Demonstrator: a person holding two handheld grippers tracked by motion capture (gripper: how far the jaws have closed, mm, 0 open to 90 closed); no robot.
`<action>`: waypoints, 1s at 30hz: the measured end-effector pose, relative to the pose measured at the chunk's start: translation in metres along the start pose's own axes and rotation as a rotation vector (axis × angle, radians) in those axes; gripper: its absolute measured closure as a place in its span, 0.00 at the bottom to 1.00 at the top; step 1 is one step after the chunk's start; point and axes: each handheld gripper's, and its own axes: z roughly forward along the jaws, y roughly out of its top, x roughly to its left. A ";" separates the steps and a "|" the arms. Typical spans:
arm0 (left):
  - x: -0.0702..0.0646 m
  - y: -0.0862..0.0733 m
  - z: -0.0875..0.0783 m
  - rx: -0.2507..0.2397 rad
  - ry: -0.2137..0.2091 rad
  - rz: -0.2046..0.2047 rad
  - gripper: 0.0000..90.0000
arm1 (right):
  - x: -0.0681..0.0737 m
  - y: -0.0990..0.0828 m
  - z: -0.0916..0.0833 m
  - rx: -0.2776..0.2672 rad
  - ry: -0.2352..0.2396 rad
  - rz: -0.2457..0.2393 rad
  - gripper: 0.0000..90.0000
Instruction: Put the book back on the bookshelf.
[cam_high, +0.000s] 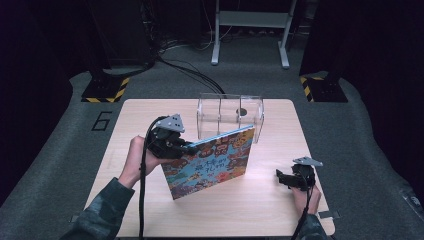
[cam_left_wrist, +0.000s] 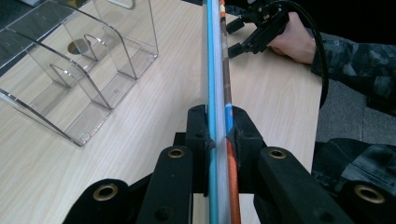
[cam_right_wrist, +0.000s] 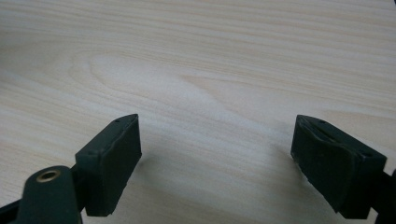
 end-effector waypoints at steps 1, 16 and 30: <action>-0.001 0.001 0.000 0.002 -0.003 -0.003 0.90 | 0.000 0.000 0.001 0.002 0.001 -0.009 0.17; 0.008 0.009 -0.016 -0.043 0.059 -0.033 0.90 | -0.002 0.000 0.000 0.001 0.013 0.013 0.19; 0.016 0.011 -0.040 -0.070 0.111 -0.076 0.90 | -0.002 0.000 0.002 0.021 -0.035 -0.004 0.16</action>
